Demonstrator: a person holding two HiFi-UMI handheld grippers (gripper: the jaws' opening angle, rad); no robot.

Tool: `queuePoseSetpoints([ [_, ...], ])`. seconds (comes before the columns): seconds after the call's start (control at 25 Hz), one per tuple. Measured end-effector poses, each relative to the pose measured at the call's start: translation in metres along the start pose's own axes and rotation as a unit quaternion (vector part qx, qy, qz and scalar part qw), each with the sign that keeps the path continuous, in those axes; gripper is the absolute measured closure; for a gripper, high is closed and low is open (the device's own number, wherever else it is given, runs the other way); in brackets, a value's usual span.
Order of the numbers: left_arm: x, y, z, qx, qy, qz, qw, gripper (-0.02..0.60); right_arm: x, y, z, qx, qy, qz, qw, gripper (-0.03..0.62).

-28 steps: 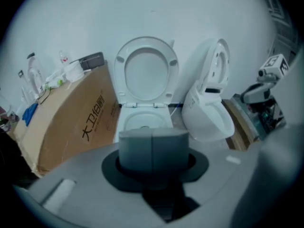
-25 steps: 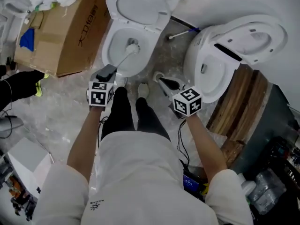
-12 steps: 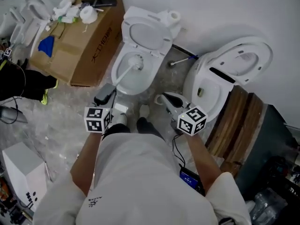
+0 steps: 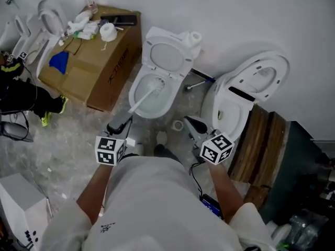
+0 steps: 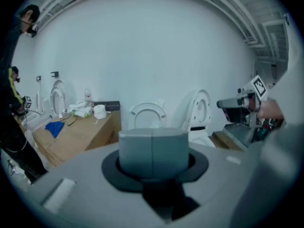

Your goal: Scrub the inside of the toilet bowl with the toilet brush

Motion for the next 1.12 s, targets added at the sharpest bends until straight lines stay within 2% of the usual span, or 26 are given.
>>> queuePoseSetpoints([
  [0.24,0.015,-0.035,-0.024,0.020,0.008,0.009,0.9997,0.434,0.005,-0.006,-0.050,0.041,0.000,0.020,0.999,0.592],
  [0.52,0.022,-0.056,-0.041,0.035,0.023,0.019,0.9989,0.434,0.007,-0.012,-0.080,0.070,0.001,0.042,0.997,0.592],
  [0.88,0.008,-0.054,-0.026,0.026,0.017,0.031,0.9990,0.434,-0.002,-0.021,-0.067,0.068,-0.009,0.044,0.997,0.592],
  [1.12,-0.002,-0.043,-0.008,0.029,0.026,0.040,0.9985,0.434,-0.005,-0.031,-0.049,0.061,-0.012,0.041,0.997,0.592],
])
Point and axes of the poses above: the fingertips, and each gripper's own axes: y forward along the fingers, z to its right, x out of its underside, the point moved 1 cm from there along -y, backward along the fingers, and after that the axes turned 7 degrees about -x, right-handed, at the moved point
